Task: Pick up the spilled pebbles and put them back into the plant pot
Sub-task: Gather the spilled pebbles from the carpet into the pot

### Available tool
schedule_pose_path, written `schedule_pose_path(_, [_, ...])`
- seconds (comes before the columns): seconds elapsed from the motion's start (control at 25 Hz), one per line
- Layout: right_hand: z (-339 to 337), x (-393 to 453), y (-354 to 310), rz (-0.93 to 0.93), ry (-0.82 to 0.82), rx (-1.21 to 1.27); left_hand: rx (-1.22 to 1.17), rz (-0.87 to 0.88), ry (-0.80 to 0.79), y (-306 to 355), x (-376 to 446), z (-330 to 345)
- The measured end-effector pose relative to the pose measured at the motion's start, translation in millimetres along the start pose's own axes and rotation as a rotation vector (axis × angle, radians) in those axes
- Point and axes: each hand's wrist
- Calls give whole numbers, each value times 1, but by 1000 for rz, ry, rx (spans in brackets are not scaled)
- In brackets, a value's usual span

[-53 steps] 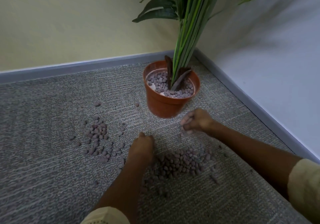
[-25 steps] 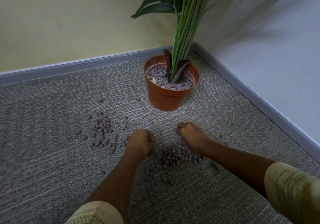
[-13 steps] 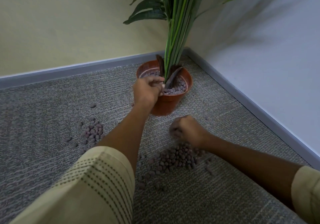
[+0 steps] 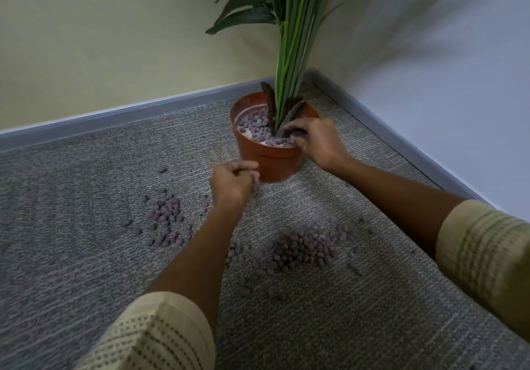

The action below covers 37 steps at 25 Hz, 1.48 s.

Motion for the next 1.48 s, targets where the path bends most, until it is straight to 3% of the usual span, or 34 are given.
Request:
schedule_pose_path(0.24, [0, -27, 12, -72, 211, 0, 775, 128, -536, -42, -34, 5])
schedule_pose_path(0.32, [12, -46, 26, -85, 51, -48, 955, 132, -714, -53, -44, 11])
schedule_pose_path(0.4, [28, -61, 45, 15, -305, -188, 1053, 153, -799, -59, -52, 16])
schedule_pose_path(0.48, [40, -72, 60, 173, -613, -390, 1056, 137, -796, -64, -56, 17])
schedule_pose_path(0.56, [48, -77, 68, 255, -734, -478, 1011, 102, -778, -67, -56, 17])
schedule_pose_path(0.76, [62, -85, 58, 289, -681, -155, 923, 48, -746, -74, -52, 16])
schedule_pose_path(1.04, [75, -88, 42, 263, -590, -70, 900, 61, -655, -76, -53, 14])
schedule_pose_path(1.2, [74, -86, 46, 259, -579, -72, 906, 87, -628, -75, -53, 13])
schedule_pose_path(1.36, [72, -91, 49, 17, -541, -299, 905, 129, -681, -74, -54, 12])
schedule_pose_path(1.48, [72, -93, 52, -38, -539, -280, 931, 146, -719, -75, -54, 12])
Point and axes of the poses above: each hand's wrist, its own x-axis towards the middle knuckle, its own z-axis out of the palm, y = z × x, and after that the axes turned 11 degrees about z, right-handed
